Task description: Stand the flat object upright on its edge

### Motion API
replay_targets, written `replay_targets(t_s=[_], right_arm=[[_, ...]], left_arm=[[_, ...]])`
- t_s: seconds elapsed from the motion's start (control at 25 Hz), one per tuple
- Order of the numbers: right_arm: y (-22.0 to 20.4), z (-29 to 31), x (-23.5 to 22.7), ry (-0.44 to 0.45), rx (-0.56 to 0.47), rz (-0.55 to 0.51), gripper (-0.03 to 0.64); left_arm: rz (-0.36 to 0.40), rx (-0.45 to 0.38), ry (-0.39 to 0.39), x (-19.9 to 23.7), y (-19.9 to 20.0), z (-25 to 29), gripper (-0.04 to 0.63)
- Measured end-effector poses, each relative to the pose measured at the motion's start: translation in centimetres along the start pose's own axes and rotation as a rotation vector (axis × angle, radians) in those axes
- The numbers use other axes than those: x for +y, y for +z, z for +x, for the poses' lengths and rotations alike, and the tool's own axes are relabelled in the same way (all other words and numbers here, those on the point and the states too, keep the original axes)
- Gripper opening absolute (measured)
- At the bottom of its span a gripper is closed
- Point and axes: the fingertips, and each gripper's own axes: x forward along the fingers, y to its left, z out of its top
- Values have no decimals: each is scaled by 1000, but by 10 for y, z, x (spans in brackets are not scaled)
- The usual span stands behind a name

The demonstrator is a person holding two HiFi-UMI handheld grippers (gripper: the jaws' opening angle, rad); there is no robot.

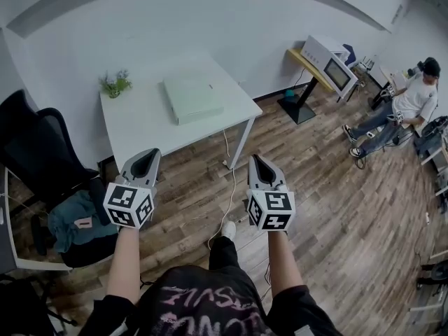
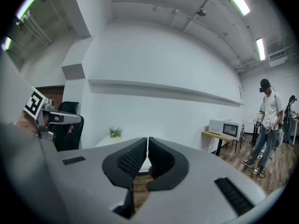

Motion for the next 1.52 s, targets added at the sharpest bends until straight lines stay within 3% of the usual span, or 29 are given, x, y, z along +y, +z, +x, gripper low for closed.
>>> replay_targets(t_s=[0.4,0.96,1.16,1.52], right_arm=[[-12,91,-51,54,27,28,28],[-15,244,-145,221,83,52,28],[-14,278,-154,276,92,66,28],[-18,332,-128,352,119,59,28]], left_arm=[[-8,65,48,18,-18,87,14],[-37,145,213,37,-23,230,14],[-44,165,266,45,-25,250,14],[-73,178,337,88,-35,260,14]])
